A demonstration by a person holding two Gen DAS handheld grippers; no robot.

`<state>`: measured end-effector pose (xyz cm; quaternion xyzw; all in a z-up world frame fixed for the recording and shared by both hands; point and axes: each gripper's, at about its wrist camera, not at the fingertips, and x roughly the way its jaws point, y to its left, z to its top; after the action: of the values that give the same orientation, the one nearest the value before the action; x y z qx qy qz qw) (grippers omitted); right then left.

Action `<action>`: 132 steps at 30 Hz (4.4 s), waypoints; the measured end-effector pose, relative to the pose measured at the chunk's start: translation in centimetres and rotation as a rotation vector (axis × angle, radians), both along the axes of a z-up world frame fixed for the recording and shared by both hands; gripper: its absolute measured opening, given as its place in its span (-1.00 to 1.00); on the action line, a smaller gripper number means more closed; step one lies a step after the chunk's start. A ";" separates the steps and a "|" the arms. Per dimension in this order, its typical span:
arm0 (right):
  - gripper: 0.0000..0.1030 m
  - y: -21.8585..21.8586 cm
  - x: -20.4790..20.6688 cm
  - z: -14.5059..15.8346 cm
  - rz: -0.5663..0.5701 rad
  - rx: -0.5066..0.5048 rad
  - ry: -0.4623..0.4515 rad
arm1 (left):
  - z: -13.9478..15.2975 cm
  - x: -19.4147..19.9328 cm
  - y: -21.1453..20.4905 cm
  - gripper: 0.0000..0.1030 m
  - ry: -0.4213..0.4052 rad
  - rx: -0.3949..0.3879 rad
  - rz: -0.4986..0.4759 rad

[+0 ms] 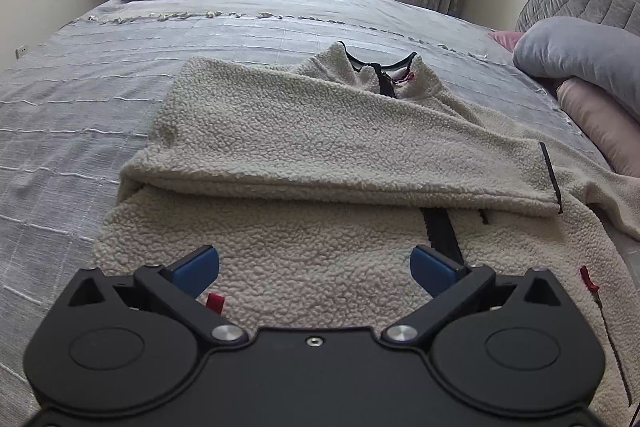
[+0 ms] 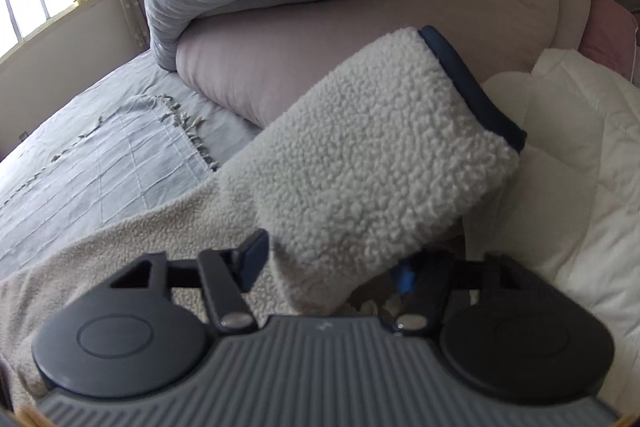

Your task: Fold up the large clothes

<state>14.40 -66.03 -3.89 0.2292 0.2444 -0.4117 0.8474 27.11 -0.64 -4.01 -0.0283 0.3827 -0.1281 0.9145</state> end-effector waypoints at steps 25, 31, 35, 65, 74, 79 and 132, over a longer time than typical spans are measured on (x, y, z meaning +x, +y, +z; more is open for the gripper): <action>-0.77 23.4 11.3 17.3 0.660 -0.303 -0.204 | 1.8 3.5 3.8 1.00 -0.053 -0.111 -0.004; -0.77 31.0 16.4 18.2 0.861 -0.208 -0.248 | 2.0 4.7 4.9 1.00 -0.082 -0.149 -0.021; -0.77 36.7 19.8 17.5 1.015 -0.103 -0.265 | 1.7 5.3 6.4 1.00 -0.099 -0.224 -0.008; 0.48 27.7 17.9 5.7 0.893 0.087 -0.043 | -1.7 8.9 11.7 -0.07 -0.010 -0.331 0.125; 0.48 21.1 21.7 1.0 0.700 0.131 -0.027 | 2.2 7.1 10.5 -0.86 -0.285 -0.279 0.092; 0.19 19.5 24.3 -1.9 0.669 0.213 -0.039 | -0.1 9.7 9.4 -0.85 -0.240 -0.102 0.093; 0.68 23.2 -11.1 -1.7 0.774 0.187 0.034 | -3.0 -12.7 18.4 0.78 0.180 -0.289 -0.025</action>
<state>3.31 -42.79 -5.56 0.1897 0.3631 -0.0414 0.9113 14.41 17.75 -7.00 -0.1662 0.4410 -0.1902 0.8612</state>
